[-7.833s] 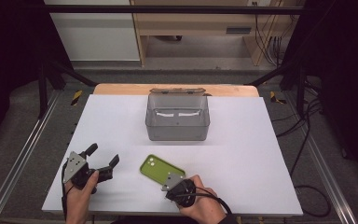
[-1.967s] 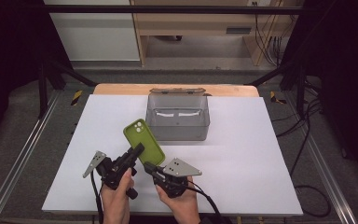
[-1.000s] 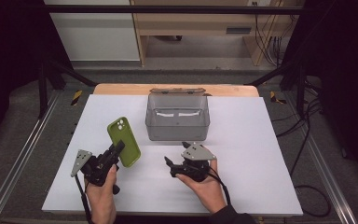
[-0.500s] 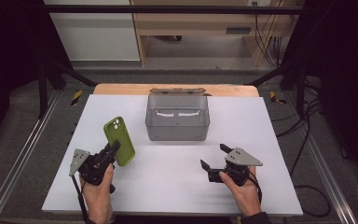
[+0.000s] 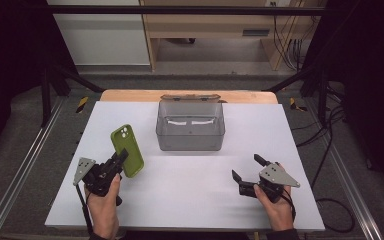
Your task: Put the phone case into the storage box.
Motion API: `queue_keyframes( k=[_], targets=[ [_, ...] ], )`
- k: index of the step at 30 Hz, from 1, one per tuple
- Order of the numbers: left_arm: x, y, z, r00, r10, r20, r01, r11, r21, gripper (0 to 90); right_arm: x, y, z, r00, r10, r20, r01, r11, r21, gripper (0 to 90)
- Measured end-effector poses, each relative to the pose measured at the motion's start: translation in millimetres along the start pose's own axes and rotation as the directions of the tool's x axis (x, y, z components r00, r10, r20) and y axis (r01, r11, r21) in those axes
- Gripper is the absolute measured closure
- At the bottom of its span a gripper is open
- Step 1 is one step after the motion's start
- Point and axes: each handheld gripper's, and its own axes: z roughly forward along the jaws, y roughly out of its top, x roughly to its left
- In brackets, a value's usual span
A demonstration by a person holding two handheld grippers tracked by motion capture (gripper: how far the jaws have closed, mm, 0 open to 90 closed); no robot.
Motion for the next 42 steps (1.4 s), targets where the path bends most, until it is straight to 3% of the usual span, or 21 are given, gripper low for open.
queue_keyframes(
  k=[7,17,21,24,27,32,42],
  targets=[
    [-4.4,8.5,0.5,0.9995,0.031,0.008,-0.031,0.9995,-0.007,77.2,-3.1,-2.0,0.1,0.9990,-0.042,-0.012,0.043,0.999,0.029,5.5],
    [-17.5,21.5,6.1,0.9989,0.041,0.021,-0.042,0.9988,0.025,77.2,-0.4,0.6,-0.8,0.9998,-0.013,-0.012,0.013,1.000,0.009,5.0],
    [-25.7,32.6,12.7,0.9961,0.083,0.030,-0.084,0.9958,0.038,77.3,1.5,2.1,-2.2,0.9997,-0.011,-0.023,0.012,1.000,0.008,4.7],
    [-29.6,39.0,17.3,0.9958,0.077,0.048,-0.080,0.9953,0.055,77.3,3.4,2.6,-2.7,0.9992,-0.026,-0.030,0.026,1.000,0.002,4.8],
    [-34.3,43.6,21.5,0.9938,0.098,0.054,-0.101,0.9927,0.066,77.3,4.5,3.7,-3.9,0.9987,-0.033,-0.038,0.032,0.999,-0.019,4.8],
    [-39.6,49.5,35.2,0.9953,0.055,0.079,-0.062,0.9943,0.087,77.3,5.6,3.2,-3.8,0.9982,-0.036,-0.048,0.035,0.999,-0.025,4.8],
    [-42.6,58.4,47.9,0.9956,0.061,0.071,-0.068,0.9920,0.106,77.3,6.7,1.2,-4.2,0.9977,-0.032,-0.059,0.030,0.999,-0.029,4.8]
  ],
)
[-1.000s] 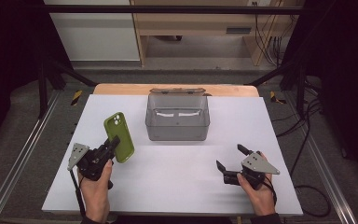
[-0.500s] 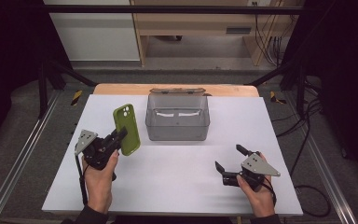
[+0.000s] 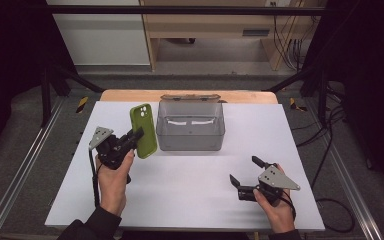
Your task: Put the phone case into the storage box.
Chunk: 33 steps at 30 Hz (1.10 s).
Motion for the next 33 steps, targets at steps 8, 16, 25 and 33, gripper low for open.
queue_keyframes(
  k=[8,16,25,33],
  targets=[
    [-0.8,10.8,-1.0,1.0000,-0.003,-0.004,0.003,0.9998,-0.021,77.2,0.4,2.0,-0.5,0.9995,0.017,0.027,-0.017,1.000,0.000,4.7],
    [-3.3,29.0,2.8,0.9999,0.007,-0.010,-0.007,0.9994,-0.033,77.2,1.3,2.0,-0.3,0.9991,0.037,0.020,-0.037,0.999,0.025,3.8],
    [-10.0,43.7,27.0,0.9991,0.042,0.002,-0.042,0.9988,-0.024,77.2,3.1,1.9,1.8,0.9987,0.042,0.030,-0.044,0.997,0.067,3.9],
    [-20.7,51.7,51.6,0.9964,0.082,-0.020,-0.083,0.9966,-0.008,77.3,1.9,2.9,0.9,0.9982,0.056,0.020,-0.057,0.995,0.076,3.3]
  ],
)
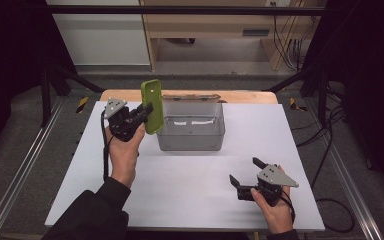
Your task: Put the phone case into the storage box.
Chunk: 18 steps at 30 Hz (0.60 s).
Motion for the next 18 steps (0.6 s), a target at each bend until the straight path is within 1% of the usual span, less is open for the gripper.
queue_keyframes(
  k=[3,5,9,11,14,18],
  targets=[
    [-1.4,4.7,5.9,0.9999,0.006,-0.015,-0.006,0.9999,-0.009,77.2,-1.3,-0.6,-0.5,0.9999,0.016,-0.006,-0.016,1.000,0.005,3.6],
    [-3.4,6.8,9.8,0.9997,0.015,-0.019,-0.015,0.9999,-0.004,77.3,-1.7,-0.6,-1.2,0.9997,0.021,-0.008,-0.021,1.000,0.001,4.1],
    [-8.1,5.9,19.4,0.9986,0.046,-0.026,-0.046,0.9988,0.017,77.3,-0.9,-1.8,1.1,0.9997,0.020,-0.015,-0.020,1.000,0.009,4.3],
    [-9.2,5.0,25.4,0.9985,0.045,-0.031,-0.044,0.9987,0.025,77.3,0.6,-2.0,2.3,0.9998,0.012,-0.019,-0.011,1.000,0.010,4.3],
    [-10.4,4.8,33.7,0.9982,0.047,-0.037,-0.046,0.9985,0.031,77.3,2.1,-1.5,1.9,0.9997,0.013,-0.022,-0.013,1.000,0.004,4.2],
    [-13.4,5.0,42.9,0.9964,0.073,-0.045,-0.071,0.9967,0.040,77.3,2.0,-2.1,1.9,0.9997,0.002,-0.023,-0.002,1.000,-0.006,4.2]
  ],
)
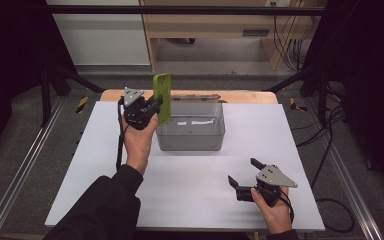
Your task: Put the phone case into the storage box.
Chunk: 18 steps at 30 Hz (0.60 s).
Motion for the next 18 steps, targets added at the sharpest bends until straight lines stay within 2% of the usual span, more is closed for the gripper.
queue_keyframes(
  k=[8,11,15,18],
  targets=[
    [-4.3,-3.4,9.8,0.9987,0.041,-0.030,-0.041,0.9991,0.000,77.3,-1.2,-1.7,0.4,0.9999,-0.014,0.001,0.014,1.000,-0.011,5.2],
    [-5.0,-4.5,13.4,0.9984,0.050,-0.027,-0.049,0.9987,0.009,77.3,-0.6,-2.7,1.0,0.9998,-0.021,0.003,0.021,1.000,-0.006,5.2],
    [-3.7,-6.6,17.7,0.9991,0.030,-0.029,-0.030,0.9994,0.020,77.3,-0.4,-3.6,1.8,0.9997,-0.024,0.005,0.024,1.000,-0.004,5.2],
    [-2.4,-7.1,19.8,0.9985,0.041,-0.036,-0.040,0.9989,0.024,77.3,-0.5,-3.6,1.2,0.9996,-0.027,0.006,0.027,1.000,-0.010,5.2]
  ],
)
